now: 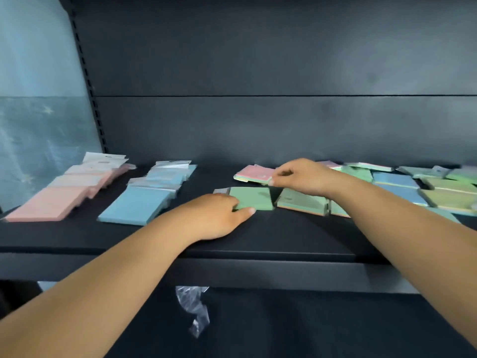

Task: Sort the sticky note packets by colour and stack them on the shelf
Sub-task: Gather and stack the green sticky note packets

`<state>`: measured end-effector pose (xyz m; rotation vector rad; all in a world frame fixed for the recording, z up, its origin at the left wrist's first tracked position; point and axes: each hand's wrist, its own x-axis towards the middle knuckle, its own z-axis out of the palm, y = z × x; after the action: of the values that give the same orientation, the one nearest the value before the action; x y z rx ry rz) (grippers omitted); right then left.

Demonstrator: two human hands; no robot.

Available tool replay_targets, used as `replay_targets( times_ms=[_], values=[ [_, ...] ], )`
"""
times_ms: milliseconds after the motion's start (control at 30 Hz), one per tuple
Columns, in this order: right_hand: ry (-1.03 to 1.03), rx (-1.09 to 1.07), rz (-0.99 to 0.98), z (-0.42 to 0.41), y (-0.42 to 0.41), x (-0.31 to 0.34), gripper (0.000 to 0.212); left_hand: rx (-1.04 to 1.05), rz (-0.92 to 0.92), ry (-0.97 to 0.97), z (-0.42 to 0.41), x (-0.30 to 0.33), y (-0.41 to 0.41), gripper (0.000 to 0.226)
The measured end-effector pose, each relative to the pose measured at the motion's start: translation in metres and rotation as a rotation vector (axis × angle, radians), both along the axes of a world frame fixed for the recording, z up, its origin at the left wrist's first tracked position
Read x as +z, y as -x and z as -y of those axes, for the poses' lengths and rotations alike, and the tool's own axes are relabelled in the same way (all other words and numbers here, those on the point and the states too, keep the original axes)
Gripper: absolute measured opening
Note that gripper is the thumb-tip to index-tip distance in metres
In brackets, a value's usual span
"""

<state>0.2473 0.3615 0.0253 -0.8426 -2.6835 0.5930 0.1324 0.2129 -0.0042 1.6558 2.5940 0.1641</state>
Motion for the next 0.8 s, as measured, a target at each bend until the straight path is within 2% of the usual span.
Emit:
replay_targets(
  times_ms=[133, 233, 333, 400, 467, 533, 600, 700, 733, 767, 800],
  values=[
    [-0.054, 0.136, 0.272, -0.008, 0.013, -0.005, 0.051, 0.069, 0.108, -0.015, 0.009, -0.006, -0.006, 0.046],
    [-0.062, 0.166, 0.302, -0.008, 0.022, -0.013, 0.047, 0.124, 0.2, -0.07, 0.008, -0.005, -0.013, 0.048],
    [-0.022, 0.116, 0.393, -0.012, 0.024, -0.013, 0.07, 0.164, 0.172, 0.015, 0.003, -0.005, -0.016, 0.056],
    [0.016, 0.115, 0.401, -0.015, 0.025, -0.014, 0.075, 0.204, 0.166, 0.092, 0.002, -0.006, -0.017, 0.06],
    [0.06, 0.104, 0.389, -0.015, 0.025, -0.016, 0.078, 0.221, 0.165, 0.088, 0.002, -0.008, -0.017, 0.059],
    [0.117, 0.081, 0.331, -0.018, 0.025, -0.022, 0.075, 0.231, 0.192, 0.042, 0.002, -0.01, -0.016, 0.059],
    [0.234, 0.059, 0.177, -0.019, 0.025, -0.028, 0.069, 0.217, 0.244, 0.006, 0.001, -0.012, -0.012, 0.059],
    [0.458, 0.096, -0.131, -0.015, 0.027, -0.03, 0.036, 0.172, 0.3, -0.045, 0.001, -0.011, -0.009, 0.061],
    [0.5, 0.108, -0.213, -0.012, 0.025, -0.028, 0.022, 0.193, 0.347, -0.112, 0.0, -0.008, -0.009, 0.059],
    [0.527, 0.096, -0.3, -0.009, 0.024, -0.024, 0.016, 0.229, 0.427, -0.225, -0.002, -0.005, -0.01, 0.056],
    [0.527, 0.076, -0.374, -0.008, 0.022, -0.02, 0.025, 0.259, 0.547, -0.373, -0.005, -0.001, -0.011, 0.052]
  ],
)
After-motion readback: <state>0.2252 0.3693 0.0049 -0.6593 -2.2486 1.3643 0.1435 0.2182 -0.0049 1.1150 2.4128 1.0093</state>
